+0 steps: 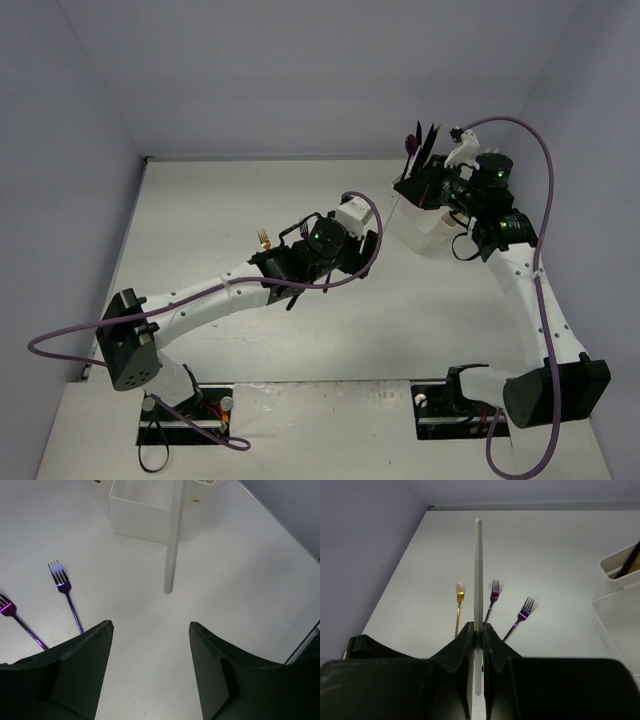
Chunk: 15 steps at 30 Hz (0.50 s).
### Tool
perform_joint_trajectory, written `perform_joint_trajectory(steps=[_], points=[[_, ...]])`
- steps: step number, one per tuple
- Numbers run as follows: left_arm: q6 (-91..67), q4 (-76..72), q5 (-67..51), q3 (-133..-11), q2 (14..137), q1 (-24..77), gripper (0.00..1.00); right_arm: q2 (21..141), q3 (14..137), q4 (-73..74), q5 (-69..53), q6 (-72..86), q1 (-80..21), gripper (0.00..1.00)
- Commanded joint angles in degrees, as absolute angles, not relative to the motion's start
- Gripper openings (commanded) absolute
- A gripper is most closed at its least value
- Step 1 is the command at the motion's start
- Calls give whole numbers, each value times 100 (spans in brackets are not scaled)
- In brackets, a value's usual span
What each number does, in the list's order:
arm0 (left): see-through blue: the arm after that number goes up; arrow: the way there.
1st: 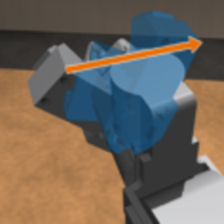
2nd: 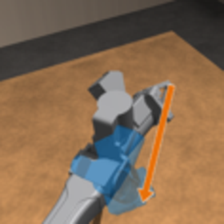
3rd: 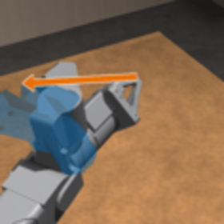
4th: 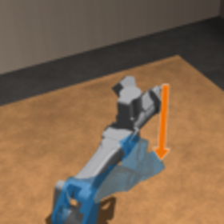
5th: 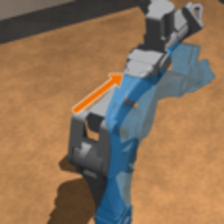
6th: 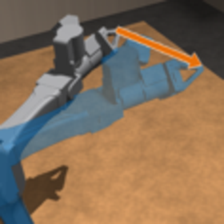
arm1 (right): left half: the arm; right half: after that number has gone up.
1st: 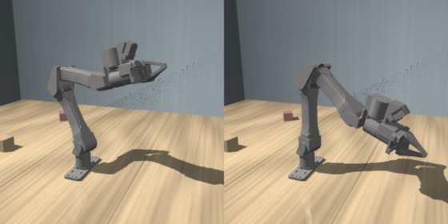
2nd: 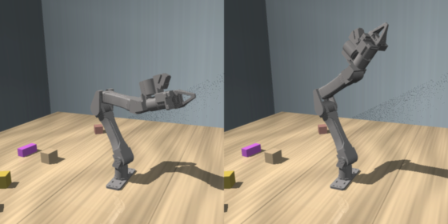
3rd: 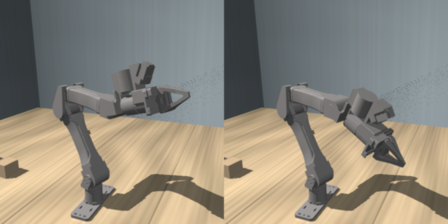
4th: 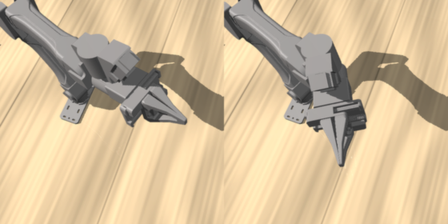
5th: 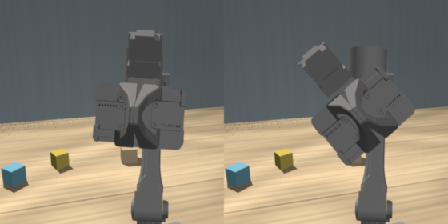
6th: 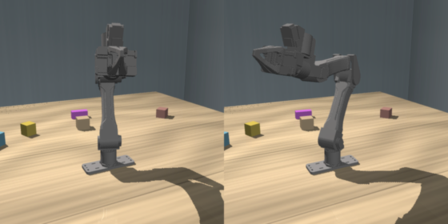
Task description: Sort the eating utensils into containers
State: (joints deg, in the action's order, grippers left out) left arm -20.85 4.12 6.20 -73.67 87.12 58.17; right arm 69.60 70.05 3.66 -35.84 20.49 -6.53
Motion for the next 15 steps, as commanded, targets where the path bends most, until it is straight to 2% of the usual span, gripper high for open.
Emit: perform_joint_trajectory(steps=[1, 3, 6, 15], points=[[-2245, 730, 1389, -7318, 8354, 5708, 78, 6812, 7355, -114, -2645, 1324, -521, 0], [-2388, 1071, 1655, -7162, 8148, 5600, 90, 6802, 7419, -116, -2248, 1070, -382, 0], [-2677, 1327, 1562, -6724, 7784, 5194, 95, 6836, 7502, -149, -1330, 616, -150, 0], [-3041, 1881, 1362, -5016, 6290, 3675, 97, 7216, 7253, -1286, -304, 53, 540, 0]])
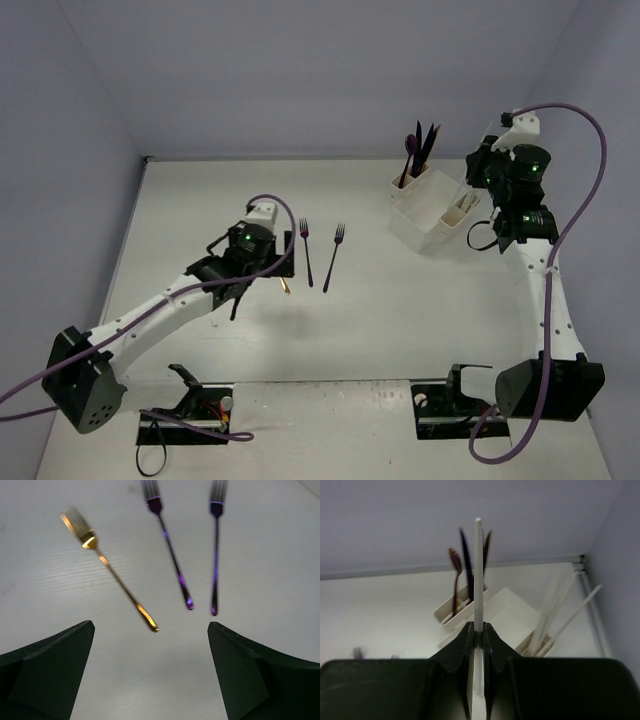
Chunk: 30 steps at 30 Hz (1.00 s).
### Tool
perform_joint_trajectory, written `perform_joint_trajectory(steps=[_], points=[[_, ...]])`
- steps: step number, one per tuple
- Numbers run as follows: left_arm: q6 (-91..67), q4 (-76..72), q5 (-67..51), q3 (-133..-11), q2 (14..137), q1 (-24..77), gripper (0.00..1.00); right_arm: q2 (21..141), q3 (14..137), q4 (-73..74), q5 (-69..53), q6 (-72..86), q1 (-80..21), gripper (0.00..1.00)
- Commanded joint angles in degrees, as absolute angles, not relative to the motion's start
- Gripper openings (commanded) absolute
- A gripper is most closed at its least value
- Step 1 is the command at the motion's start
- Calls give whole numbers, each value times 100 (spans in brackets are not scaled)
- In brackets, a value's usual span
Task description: Sort the eating utensils into containers
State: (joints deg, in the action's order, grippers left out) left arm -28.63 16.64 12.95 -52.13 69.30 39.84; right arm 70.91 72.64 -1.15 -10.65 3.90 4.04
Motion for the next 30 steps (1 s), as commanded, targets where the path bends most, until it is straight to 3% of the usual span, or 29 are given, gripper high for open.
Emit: perform_joint_trajectory(steps=[1, 7, 25, 28, 30], points=[[-3012, 1932, 1324, -4878, 6159, 3512, 97, 7254, 7183, -1493, -184, 53, 563, 0], [-2906, 2172, 1184, -4383, 5675, 2889, 96, 7606, 6984, -2394, 299, 53, 617, 0], [-2909, 2028, 1134, -4386, 6017, 2874, 96, 8455, 6139, -3290, 632, 237, 659, 0], [-2909, 2021, 1134, -4403, 6038, 2874, 97, 8437, 5981, -3296, 659, 246, 659, 10], [-2909, 2013, 1134, -4412, 6032, 2874, 97, 8351, 5938, -3286, 561, 265, 659, 28]])
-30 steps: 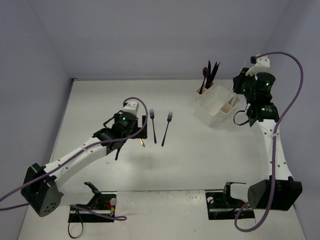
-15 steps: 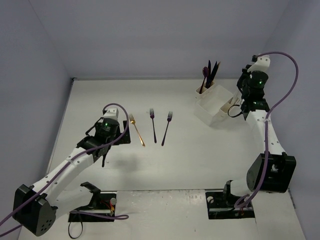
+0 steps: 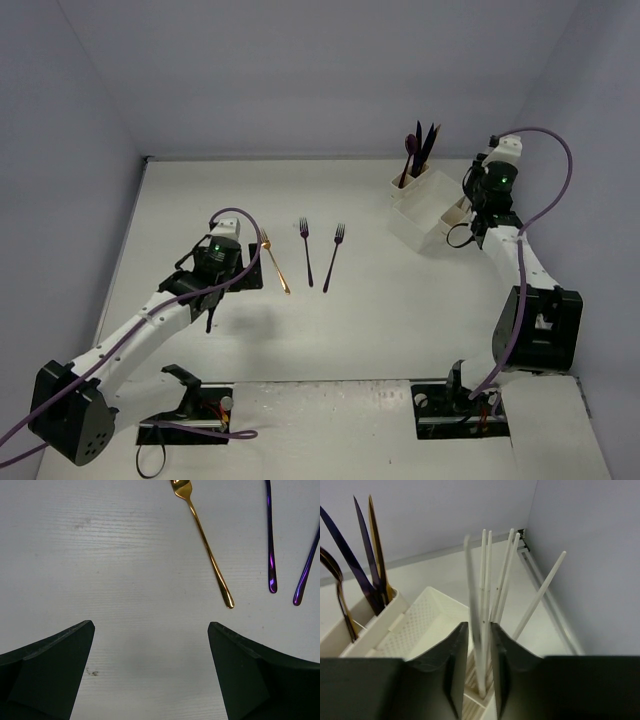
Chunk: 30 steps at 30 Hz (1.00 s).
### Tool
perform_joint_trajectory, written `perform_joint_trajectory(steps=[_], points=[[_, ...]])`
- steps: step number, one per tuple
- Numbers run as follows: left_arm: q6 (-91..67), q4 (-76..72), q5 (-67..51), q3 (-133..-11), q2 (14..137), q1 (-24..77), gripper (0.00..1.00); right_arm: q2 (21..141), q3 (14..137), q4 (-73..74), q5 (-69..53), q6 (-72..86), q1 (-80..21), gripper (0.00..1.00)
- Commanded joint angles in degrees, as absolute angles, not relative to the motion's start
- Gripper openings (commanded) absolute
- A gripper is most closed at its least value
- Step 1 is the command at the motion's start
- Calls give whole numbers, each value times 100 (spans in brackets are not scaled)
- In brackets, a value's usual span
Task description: Sort the eating utensils into containers
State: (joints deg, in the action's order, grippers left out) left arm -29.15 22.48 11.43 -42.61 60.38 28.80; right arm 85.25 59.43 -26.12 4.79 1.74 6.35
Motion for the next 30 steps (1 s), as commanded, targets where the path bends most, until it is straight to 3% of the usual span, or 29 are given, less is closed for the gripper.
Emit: perform_joint_trajectory(steps=[1, 6, 9, 14, 20, 30], points=[[-2909, 2013, 1134, -4412, 6018, 2874, 97, 8288, 5928, -3262, 512, 289, 659, 37], [-2877, 2095, 1110, -4529, 5953, 2868, 96, 7852, 6240, -2690, 24, 448, 609, 77], [-2851, 2171, 1076, -4645, 5901, 2865, 96, 7652, 6609, -2148, -443, 555, 453, 86], [-2696, 2354, 942, -4846, 5854, 2844, 97, 7615, 7056, -1155, -1031, 648, -237, 87], [-2160, 2554, 456, -4947, 5620, 2785, 97, 8081, 7017, -944, -2529, 1050, -907, 84], [-1630, 2927, 197, -4658, 4903, 2769, 97, 9376, 7158, -905, -2304, 880, -1839, 80]])
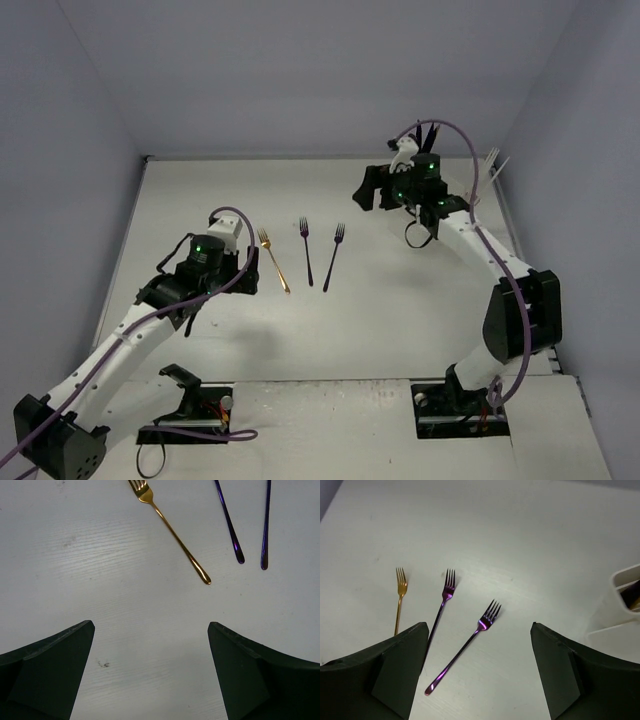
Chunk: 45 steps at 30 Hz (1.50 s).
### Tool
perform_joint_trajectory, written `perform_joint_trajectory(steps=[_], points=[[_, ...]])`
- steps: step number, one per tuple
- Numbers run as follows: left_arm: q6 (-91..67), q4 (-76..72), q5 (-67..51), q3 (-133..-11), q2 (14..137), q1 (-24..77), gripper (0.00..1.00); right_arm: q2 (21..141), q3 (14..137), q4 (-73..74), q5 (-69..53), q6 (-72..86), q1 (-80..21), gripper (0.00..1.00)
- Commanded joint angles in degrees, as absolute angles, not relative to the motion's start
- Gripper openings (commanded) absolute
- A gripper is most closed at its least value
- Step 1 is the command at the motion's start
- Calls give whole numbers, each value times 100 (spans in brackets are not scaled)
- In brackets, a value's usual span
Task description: Sort the eating utensils into containers
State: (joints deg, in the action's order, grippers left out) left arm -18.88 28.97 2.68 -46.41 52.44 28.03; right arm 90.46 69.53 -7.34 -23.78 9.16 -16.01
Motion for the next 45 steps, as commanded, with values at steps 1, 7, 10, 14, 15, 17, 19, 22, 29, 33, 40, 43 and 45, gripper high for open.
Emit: perform_joint_trajectory(steps=[1, 7, 10, 14, 15, 17, 19, 22, 29, 33, 40, 43, 45], points=[[-1631, 2918, 248, -4585, 4844, 2769, 97, 9533, 7199, -907, -2167, 857, -1889, 80], [-1616, 2900, 688, -4597, 4801, 2761, 96, 10359, 7556, -914, -1340, 814, -2130, 80], [-1585, 2900, 756, -4607, 4883, 2769, 96, 10811, 7840, -921, -1272, 751, -2183, 78], [-1539, 2899, 891, -4622, 4970, 2761, 96, 11360, 8132, -915, -1392, 638, -2189, 73], [-1534, 2905, 901, -4623, 4993, 2760, 97, 11463, 8225, -914, -1424, 610, -2189, 71], [-1521, 2909, 923, -4623, 5028, 2760, 97, 11697, 8349, -914, -1502, 570, -2197, 67], [-1521, 2915, 937, -4629, 5068, 2760, 97, 11840, 8450, -914, -1603, 527, -2191, 64], [-1520, 2927, 993, -4641, 5115, 2760, 96, 12067, 8595, -914, -1828, 492, -2197, 59], [-1512, 2936, 1055, -4641, 5168, 2760, 96, 12332, 8568, -914, -2343, 413, -2207, 50], [-1512, 2944, 1064, -4649, 5194, 2760, 96, 12331, 8447, -923, -2566, 387, -2215, 42], [-1520, 2936, 1081, -4658, 5203, 2760, 97, 12199, 8226, -914, -2755, 347, -2224, 33], [-1521, 2936, 1064, -4658, 5194, 2760, 96, 12142, 8133, -914, -2751, 339, -2224, 30], [-1521, 2929, 1063, -4658, 5201, 2760, 96, 12091, 8082, -921, -2744, 316, -2224, 26]])
